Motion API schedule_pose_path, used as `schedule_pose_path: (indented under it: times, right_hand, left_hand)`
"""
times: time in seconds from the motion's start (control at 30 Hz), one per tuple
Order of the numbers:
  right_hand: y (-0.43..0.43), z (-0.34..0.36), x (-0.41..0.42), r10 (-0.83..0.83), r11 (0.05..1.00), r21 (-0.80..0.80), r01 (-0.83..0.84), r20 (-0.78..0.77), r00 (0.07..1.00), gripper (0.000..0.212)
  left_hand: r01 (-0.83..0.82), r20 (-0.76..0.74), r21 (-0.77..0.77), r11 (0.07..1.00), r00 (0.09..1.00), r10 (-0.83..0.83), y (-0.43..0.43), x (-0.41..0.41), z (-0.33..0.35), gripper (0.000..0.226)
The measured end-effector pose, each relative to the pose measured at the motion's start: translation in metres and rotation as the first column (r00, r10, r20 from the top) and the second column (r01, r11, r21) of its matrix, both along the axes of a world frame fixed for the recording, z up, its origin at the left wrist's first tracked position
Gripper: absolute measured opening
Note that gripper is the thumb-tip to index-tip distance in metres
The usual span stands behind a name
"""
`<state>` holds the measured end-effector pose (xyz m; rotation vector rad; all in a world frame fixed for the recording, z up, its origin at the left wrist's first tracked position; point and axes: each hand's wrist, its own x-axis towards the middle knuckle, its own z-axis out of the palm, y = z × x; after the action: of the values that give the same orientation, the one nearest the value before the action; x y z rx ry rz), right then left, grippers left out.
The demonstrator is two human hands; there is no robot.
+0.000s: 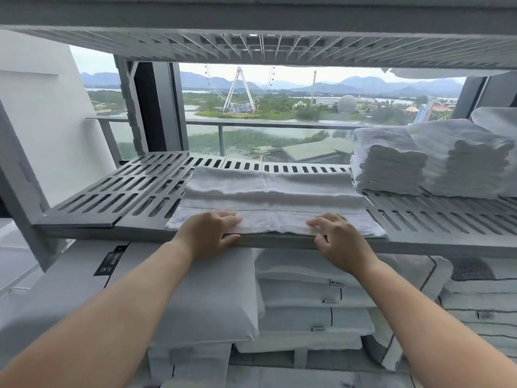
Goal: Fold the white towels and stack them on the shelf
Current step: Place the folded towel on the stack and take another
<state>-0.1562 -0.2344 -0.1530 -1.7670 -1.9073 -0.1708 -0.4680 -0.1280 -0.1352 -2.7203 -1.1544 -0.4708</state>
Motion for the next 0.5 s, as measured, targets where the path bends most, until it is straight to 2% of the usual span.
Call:
schedule_pose_path:
  times: [0.1,0.2,0.33,0.4,0.5]
  right_hand:
    - [-0.009,0.005,0.003,0.025,1.000,-0.019,-0.024,0.061,0.998,0.042]
    - [-0.017,0.005,0.010,-0.004,0.998,0.069,-0.003,0.108,0.994,0.037]
    - [-0.014,0.004,0.017,-0.137,0.981,0.157,0.117,0.125,0.983,0.025]
    - [-0.008,0.006,0.015,-0.110,0.989,0.117,0.095,0.125,0.986,0.025]
    - [0.007,0.008,0.013,-0.060,0.995,0.088,0.040,0.228,0.972,0.031]
  left_hand:
    - [0.063,-0.004,0.082,0.995,0.998,-0.063,-0.006,-0.003,0.002,0.041]
    - [0.065,-0.050,0.118,0.991,0.997,-0.060,-0.006,-0.009,0.006,0.030]
    - [0.001,-0.094,0.210,0.978,0.995,0.019,-0.001,-0.006,0.021,0.019]
    - [-0.068,-0.106,0.269,0.961,0.989,0.100,0.004,0.001,0.032,0.022]
    - [-0.180,-0.063,0.316,0.932,0.976,0.210,0.018,0.015,0.047,0.023]
